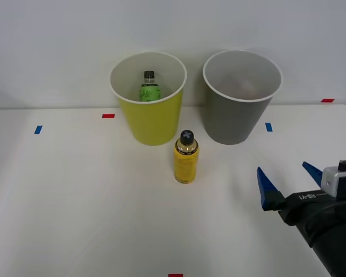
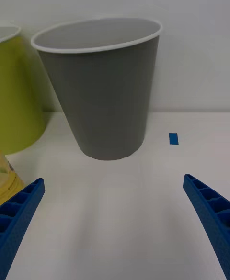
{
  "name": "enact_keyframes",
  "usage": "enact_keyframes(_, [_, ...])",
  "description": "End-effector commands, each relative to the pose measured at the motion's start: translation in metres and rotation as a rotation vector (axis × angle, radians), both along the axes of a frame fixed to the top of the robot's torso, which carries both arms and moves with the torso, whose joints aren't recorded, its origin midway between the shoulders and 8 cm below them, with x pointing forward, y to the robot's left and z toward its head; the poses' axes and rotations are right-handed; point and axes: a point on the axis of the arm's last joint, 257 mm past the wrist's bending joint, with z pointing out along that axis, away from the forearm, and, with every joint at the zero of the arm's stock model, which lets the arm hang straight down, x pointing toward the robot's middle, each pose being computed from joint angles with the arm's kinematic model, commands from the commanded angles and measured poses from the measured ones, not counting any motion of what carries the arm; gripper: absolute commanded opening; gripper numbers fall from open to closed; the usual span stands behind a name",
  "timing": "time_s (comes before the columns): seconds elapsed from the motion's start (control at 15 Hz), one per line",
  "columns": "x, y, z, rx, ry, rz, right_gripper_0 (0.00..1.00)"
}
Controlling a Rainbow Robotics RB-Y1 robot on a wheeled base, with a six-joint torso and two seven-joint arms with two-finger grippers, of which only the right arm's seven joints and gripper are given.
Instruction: Put cans in the gray bin, plastic bottles in the light green bin
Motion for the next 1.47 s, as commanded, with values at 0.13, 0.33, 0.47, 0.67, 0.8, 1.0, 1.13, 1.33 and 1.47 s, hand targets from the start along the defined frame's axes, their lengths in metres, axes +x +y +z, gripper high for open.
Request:
enact_keyframes(0.13, [-0.028, 0.007, -0.034, 0.028, 0.085, -0.019, 1.0])
enact_keyframes(0.33, [-0.046, 0.012, -0.046, 0.027, 0.106, -0.024, 1.0])
enact_keyframes(0.47, [-0.054, 0.013, -0.056, 0.0, 0.105, -0.018, 1.0])
enact_keyframes(0.67, [-0.058, 0.011, -0.079, 0.024, 0.019, 0.007, 1.0])
enact_keyframes(0.8, [-0.066, 0.013, -0.085, 0.028, -0.004, 0.023, 1.0])
enact_keyframes(1.0, [-0.086, 0.014, -0.102, 0.066, -0.038, 0.025, 1.0])
enact_keyframes(1.13, [-0.091, 0.016, -0.11, 0.061, -0.086, 0.032, 1.0])
enact_keyframes(1.33, [-0.092, 0.023, -0.109, -0.091, -0.126, 0.081, 1.0])
enact_keyframes(1.47, [-0.092, 0.02, -0.112, -0.165, -0.128, 0.084, 1.0])
